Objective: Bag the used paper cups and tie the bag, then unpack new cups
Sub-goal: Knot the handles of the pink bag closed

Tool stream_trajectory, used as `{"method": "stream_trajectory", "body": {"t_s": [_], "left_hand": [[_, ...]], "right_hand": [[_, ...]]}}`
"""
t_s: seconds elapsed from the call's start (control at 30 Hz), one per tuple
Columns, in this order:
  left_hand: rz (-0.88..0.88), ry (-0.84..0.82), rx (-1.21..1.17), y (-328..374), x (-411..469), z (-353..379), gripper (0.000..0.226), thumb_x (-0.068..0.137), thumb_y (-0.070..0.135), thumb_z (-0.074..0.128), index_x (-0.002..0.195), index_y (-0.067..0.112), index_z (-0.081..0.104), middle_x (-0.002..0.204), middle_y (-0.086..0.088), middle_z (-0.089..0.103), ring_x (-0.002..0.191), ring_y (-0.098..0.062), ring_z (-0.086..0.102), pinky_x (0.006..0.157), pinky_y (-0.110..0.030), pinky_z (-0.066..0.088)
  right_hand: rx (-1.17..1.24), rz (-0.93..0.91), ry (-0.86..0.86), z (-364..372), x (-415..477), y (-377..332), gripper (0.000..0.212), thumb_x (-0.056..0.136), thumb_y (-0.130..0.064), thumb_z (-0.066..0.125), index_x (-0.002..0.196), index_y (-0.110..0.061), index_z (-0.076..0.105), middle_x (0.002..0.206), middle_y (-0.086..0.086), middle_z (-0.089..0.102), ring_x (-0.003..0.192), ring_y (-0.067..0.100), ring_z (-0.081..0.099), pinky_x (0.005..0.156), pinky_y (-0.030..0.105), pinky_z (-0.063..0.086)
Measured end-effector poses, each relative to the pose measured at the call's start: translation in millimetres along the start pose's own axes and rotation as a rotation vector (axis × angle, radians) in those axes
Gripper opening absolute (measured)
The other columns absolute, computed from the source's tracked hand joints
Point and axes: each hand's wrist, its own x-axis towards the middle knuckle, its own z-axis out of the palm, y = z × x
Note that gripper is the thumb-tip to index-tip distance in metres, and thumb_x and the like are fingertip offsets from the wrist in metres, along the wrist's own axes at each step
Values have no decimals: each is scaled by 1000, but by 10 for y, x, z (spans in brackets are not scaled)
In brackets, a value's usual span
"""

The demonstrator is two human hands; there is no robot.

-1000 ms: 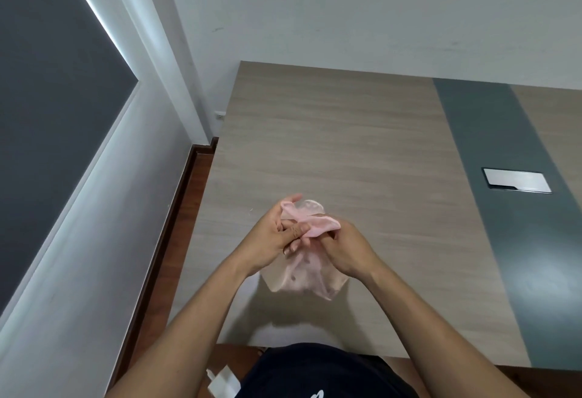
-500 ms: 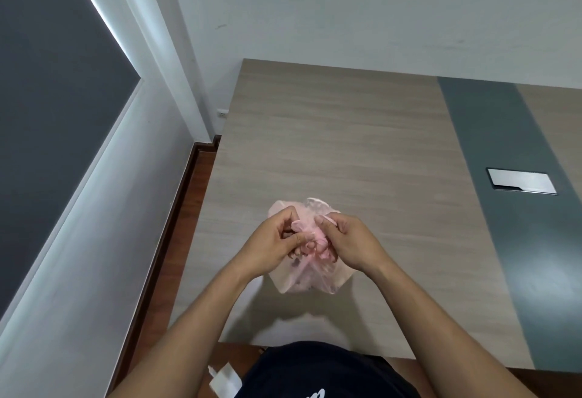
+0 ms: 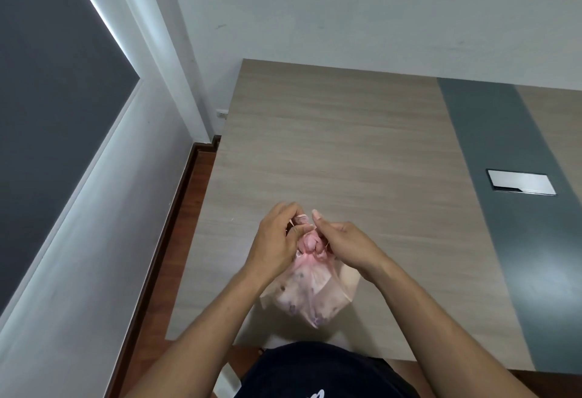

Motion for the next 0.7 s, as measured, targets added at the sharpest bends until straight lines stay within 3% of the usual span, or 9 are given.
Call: {"method": "stream_trajectory", "body": {"t_s": [0.1,0.2,0.3,0.43,0.57,0.7], "left_hand": [[-11,2,13,-25,11,-3,14,108,23,72,96,22,64,96,7,64,91,-6,61,76,-16,45],[-82,-45,-18,-43,15,-15,17,111,28,68,96,24,60,83,4,71,81,-17,67,70,-34,53],[-175,-91,-11,-59,28,-18,16,112,29,65,97,28,58,83,1,75,79,-26,70,70,-44,57],[-289,-110,-89,-91,37,-9,20,111,23,65,93,25,57,86,-2,79,78,-23,72,76,-44,59],[-368,-173,-194,-137,63,-37,16,113,22,64,100,15,57,85,-6,80,68,-16,69,70,-39,55],[-442,-232,-287,-172,65,-100,17,114,21,64,108,5,60,79,-11,80,64,-9,71,64,-25,52]], "right_hand": [[160,9,-144,-9,-24,-41,66,109,-67,49,87,-11,78,81,3,66,69,11,54,69,25,43],[205,-19,-229,-11,-40,-45,34,109,-39,56,86,-18,70,91,2,57,80,16,45,71,30,37],[121,-67,-281,-7,-43,-12,14,102,-14,59,94,-17,71,96,1,63,90,15,53,82,31,43],[10,-186,-291,7,-3,31,13,101,3,57,102,6,70,98,14,75,92,17,69,94,38,59],[46,-178,-246,61,-20,35,9,109,-10,64,107,-1,63,105,21,81,93,31,82,94,51,64],[97,-135,-123,61,27,71,35,106,-29,72,120,-8,47,97,17,84,79,37,82,75,40,62]]}}
